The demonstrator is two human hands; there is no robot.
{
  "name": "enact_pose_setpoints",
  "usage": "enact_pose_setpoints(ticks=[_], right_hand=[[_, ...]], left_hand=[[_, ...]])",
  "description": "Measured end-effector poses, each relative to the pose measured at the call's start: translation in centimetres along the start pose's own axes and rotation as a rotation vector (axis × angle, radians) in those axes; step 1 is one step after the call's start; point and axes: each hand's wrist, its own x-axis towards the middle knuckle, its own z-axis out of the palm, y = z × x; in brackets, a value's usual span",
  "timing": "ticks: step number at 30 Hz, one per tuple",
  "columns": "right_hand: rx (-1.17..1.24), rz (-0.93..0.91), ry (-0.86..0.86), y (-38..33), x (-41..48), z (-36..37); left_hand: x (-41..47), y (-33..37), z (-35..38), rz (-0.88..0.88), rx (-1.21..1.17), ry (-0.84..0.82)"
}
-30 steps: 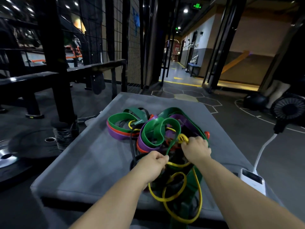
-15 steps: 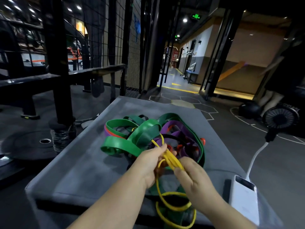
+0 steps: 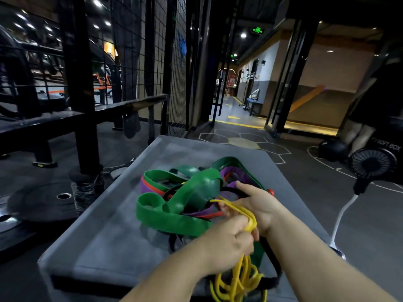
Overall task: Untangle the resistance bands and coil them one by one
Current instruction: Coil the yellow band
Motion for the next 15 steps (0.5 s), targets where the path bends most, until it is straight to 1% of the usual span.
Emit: enact_pose_setpoints(ticks=[1, 3, 5, 7, 9, 10, 12, 13, 14, 15], right_hand=[[0.002, 0.017, 0.021, -0.6, 0.8, 0.2], [-0.04, 0.051, 0.094, -1.6, 1.9, 1.1], [-0.148, 0.007, 0.167, -2.9, 2.5, 2.1], [-0.303, -0.182, 0.291, -5.2, 2.8, 3.3], [-0.316, -0.417, 0.366, -8.4, 1.9, 5.1], [-0.309, -0.556, 0.403, -10.0, 1.0, 6.2], [-0.343, -0.811, 0.447, -12.8, -1.5, 8.4], [-0.376, -0.901, 0.444, -13.6, -2.5, 9.4], [-0.399, -0.936, 0.43, -14.1, -3.1, 9.9], [-0.426, -0.906, 0.411, -14.0, -3.4, 10.0]], left_hand=[[-0.1, -0.2, -0.2, -0.009, -0.019, -0.036], [-0.1, -0.8, -0.7, -0.045, -0.061, -0.05], [0.2, -1.7, -0.9, -0.094, -0.086, 0.03], [0.6, -2.5, -1.0, -0.119, -0.086, 0.18], [1.0, -2.8, -1.3, -0.099, -0.14, 0.319], [1.1, -2.7, -1.6, -0.06, -0.19, 0.374], [1.3, -2.1, -2.5, 0.003, -0.295, 0.443], [1.4, -1.9, -3.0, 0.011, -0.349, 0.449], [1.5, -1.9, -3.4, 0.008, -0.392, 0.446], [1.5, -1.9, -3.6, -0.008, -0.412, 0.432]])
